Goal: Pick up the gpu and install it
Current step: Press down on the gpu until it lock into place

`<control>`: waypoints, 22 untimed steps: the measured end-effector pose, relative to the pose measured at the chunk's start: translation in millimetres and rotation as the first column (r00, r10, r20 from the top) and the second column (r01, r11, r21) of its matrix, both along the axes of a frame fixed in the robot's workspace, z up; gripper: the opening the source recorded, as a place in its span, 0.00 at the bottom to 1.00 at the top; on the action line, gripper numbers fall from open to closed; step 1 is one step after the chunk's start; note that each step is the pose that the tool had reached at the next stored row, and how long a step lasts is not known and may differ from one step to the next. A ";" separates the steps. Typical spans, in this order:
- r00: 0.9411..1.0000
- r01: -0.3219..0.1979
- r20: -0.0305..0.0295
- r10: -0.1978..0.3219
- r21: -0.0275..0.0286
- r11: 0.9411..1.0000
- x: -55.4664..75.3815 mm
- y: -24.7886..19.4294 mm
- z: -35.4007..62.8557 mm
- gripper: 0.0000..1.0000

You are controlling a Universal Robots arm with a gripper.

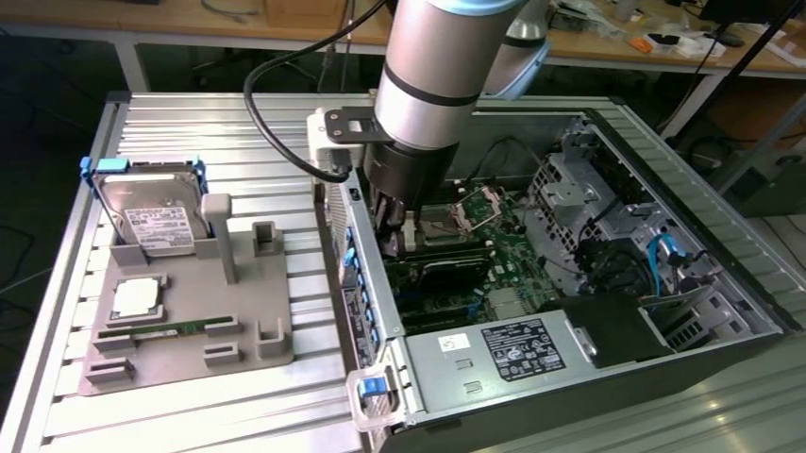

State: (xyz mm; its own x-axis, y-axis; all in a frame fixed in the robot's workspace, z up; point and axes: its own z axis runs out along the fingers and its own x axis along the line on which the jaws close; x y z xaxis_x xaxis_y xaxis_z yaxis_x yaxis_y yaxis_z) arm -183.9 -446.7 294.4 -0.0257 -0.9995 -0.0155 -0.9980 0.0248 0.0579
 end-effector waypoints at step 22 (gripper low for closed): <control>1.000 0.000 0.000 0.000 0.000 1.000 -3.9 0.1 14.0 0.11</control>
State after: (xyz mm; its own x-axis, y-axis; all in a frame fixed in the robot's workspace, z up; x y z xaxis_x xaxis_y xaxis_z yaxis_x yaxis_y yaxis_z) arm -187.8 -446.6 308.4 -0.0259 -0.9995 -0.0153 -0.9980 0.0250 0.0582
